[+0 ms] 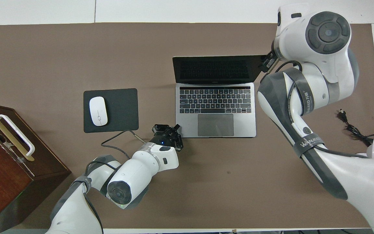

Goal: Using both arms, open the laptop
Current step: 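Lift the lid upward and away with the right gripper, then release the lid and draw the right gripper back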

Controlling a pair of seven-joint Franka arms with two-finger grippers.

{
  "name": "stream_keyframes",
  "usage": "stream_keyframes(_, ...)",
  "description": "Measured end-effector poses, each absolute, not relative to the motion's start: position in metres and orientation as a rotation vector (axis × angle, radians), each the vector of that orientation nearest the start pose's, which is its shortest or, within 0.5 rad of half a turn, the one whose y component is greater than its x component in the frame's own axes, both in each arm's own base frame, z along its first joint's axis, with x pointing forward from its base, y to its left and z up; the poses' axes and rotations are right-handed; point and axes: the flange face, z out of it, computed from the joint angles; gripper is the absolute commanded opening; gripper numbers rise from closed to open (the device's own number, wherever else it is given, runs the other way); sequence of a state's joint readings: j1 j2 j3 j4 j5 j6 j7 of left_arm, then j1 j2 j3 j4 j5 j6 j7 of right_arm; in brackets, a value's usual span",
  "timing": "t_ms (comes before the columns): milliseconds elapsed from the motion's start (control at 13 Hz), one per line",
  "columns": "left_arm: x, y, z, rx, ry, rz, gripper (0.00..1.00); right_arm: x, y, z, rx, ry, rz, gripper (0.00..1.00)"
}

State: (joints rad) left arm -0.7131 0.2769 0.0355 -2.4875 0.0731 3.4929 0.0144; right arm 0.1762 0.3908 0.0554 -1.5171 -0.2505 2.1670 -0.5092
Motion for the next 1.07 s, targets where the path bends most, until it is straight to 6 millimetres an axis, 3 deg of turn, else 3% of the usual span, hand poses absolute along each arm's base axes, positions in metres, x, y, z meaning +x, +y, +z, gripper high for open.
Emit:
stream_keyframes(690, 0.399, -0.336, 0.268, -2.987, 1.119, -1.148, 0.00, 0.627, 0.140, 0.552, -3.033, -1.247, -0.151, 1.00)
stream_keyframes(843, 0.400, -0.339, 0.274, -3.040, 1.039, -1.167, 0.00, 0.615, 0.137, 0.561, -3.030, -1.223, -0.089, 1.00)
stream_keyframes(1073, 0.403, -0.341, 0.295, -3.121, 0.903, -1.125, 0.00, 0.593, 0.132, 0.578, -3.056, -1.036, 0.010, 1.00)
